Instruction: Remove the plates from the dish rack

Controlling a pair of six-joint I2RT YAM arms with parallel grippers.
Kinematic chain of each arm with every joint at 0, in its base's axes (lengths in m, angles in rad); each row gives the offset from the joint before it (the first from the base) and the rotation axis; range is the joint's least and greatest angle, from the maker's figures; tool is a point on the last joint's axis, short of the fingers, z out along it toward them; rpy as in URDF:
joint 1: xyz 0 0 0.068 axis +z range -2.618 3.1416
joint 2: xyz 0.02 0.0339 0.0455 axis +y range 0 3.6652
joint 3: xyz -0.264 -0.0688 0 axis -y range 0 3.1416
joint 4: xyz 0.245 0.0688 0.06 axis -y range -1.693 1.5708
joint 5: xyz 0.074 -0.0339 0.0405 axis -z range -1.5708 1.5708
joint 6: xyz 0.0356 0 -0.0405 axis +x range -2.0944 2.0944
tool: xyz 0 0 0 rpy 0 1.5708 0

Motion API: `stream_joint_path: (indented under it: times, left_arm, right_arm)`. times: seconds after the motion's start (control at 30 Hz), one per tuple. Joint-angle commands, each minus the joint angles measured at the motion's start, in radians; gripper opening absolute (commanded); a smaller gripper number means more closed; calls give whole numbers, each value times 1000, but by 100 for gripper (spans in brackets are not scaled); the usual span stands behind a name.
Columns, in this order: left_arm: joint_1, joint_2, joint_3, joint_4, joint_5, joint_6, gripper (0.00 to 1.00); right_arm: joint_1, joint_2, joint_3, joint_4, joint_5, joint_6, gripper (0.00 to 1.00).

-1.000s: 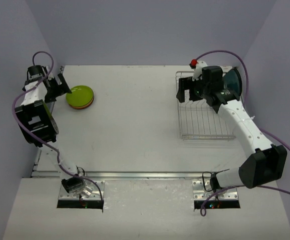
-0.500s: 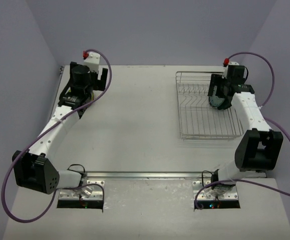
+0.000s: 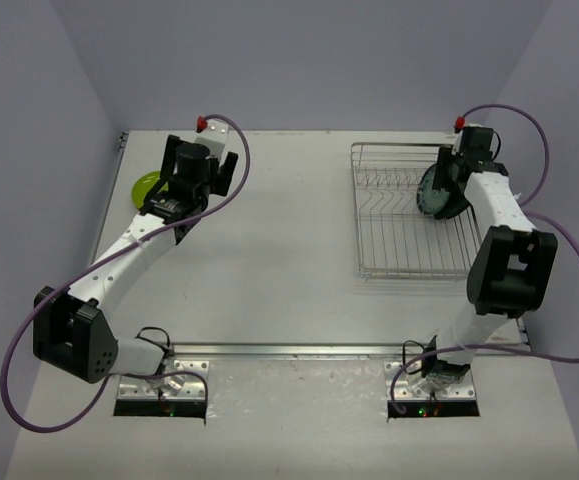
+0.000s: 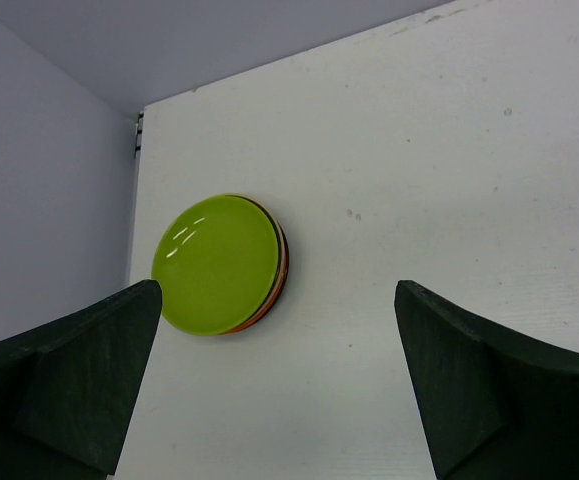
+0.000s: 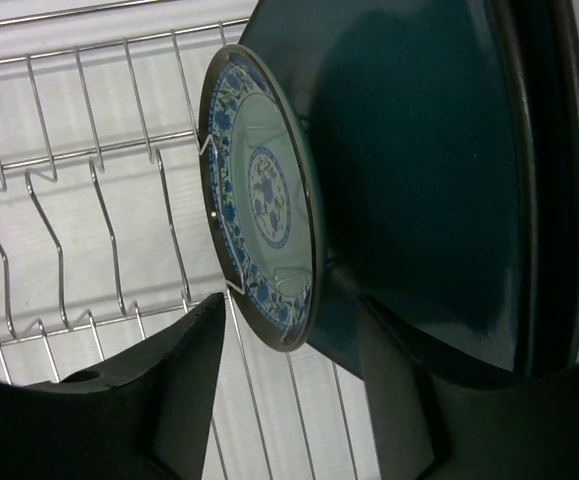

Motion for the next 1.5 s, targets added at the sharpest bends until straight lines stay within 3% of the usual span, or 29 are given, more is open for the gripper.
stream_joint_path:
  times: [0.0,0.17,0.27,0.33,0.73,0.8,0.93,1.13,1.3,1.47]
  left_arm:
    - [-6,-12,5,52,-27,11,100]
    - [-6,-12,4,56,-34,17,100]
    - [-6,-10,9,56,-34,17,100]
    - [-6,-8,18,56,-34,17,100]
    - [-5,8,121,-36,35,-61,100]
    - [-3,2,146,-70,167,-95,100]
    - [-3,-53,144,-84,621,-152,93]
    - [-4,-27,187,-106,1000,-310,89]
    - [-7,17,194,-105,1206,-405,86]
    - [-27,45,189,-110,1236,-418,75]
  right_arm:
    - [-3,51,71,79,26,-24,49]
    - [-3,84,92,106,18,-45,27]
    - [-2,76,105,99,11,-63,7]
    - [4,54,112,93,15,-86,0]
    - [59,-199,193,113,100,-252,0]
    - [61,-238,194,101,46,-243,0]
    - [71,-329,178,-7,-293,-169,0]
    - [221,-438,27,-45,-650,-84,0]
    - [365,-487,-82,-1,-779,9,0]
    - [429,-470,-75,2,-804,61,0]
